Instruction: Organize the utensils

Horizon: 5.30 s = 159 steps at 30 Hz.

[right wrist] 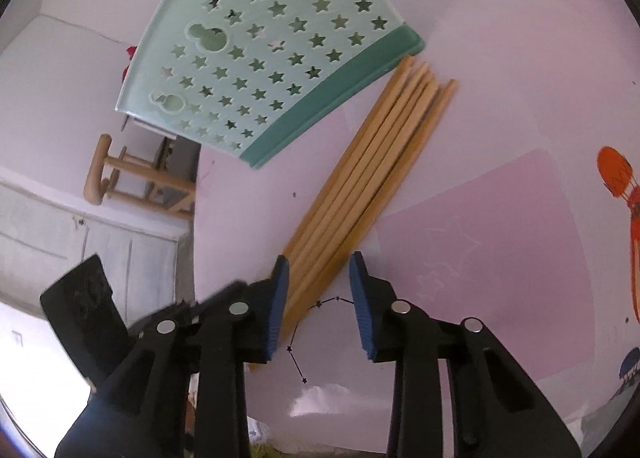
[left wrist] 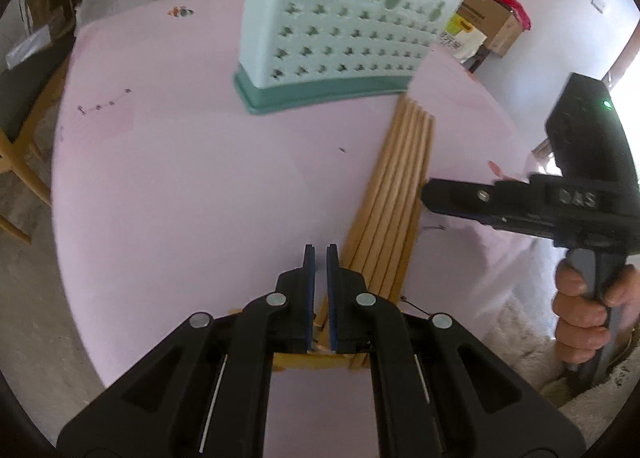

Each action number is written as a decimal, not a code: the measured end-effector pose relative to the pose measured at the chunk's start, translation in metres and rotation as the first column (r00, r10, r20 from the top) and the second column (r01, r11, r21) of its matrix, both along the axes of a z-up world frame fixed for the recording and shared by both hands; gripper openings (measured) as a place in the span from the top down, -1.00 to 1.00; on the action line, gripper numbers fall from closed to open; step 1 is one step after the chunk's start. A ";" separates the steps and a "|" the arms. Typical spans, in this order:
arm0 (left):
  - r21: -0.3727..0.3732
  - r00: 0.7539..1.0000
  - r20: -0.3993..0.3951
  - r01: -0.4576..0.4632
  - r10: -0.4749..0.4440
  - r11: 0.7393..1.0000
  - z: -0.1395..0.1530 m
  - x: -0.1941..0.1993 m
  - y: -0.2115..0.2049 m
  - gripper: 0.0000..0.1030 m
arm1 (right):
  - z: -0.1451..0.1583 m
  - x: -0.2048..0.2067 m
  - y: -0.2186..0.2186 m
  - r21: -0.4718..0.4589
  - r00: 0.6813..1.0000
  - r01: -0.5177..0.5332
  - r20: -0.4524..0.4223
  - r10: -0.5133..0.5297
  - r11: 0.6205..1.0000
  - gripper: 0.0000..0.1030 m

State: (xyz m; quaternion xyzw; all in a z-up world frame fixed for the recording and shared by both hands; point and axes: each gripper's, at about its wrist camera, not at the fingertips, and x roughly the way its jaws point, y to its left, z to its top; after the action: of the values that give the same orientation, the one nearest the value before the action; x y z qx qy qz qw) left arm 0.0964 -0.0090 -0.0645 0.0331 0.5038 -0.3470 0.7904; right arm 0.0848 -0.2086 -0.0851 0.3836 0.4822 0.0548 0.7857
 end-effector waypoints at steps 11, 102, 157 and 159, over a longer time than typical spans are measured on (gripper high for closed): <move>-0.119 0.988 -0.127 0.069 -0.084 0.991 -0.007 -0.034 -0.028 0.92 | 0.003 -0.022 -0.019 -0.069 0.996 0.087 -0.013 -0.088 0.994 0.64; 0.179 0.985 0.170 -0.065 0.034 0.982 0.007 -0.039 -0.089 0.38 | 0.018 -0.062 -0.066 -0.267 0.993 -0.082 0.060 0.101 0.960 0.76; 0.035 0.981 0.045 -0.189 0.188 0.981 0.004 -0.018 -0.027 0.91 | 0.020 0.009 -0.077 -0.528 0.976 -0.202 -0.043 0.211 0.825 0.85; 0.016 0.983 0.011 -0.185 0.185 0.983 0.002 -0.017 -0.022 0.91 | 0.019 0.005 -0.083 -0.511 0.978 -0.198 -0.045 0.203 0.836 0.85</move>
State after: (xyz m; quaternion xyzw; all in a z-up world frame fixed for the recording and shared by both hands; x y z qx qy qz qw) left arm 0.0796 -0.0313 -0.0626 -0.0054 0.5040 -0.2677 0.8212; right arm 0.0901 -0.2919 -0.0663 0.1078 0.5125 0.0085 0.8518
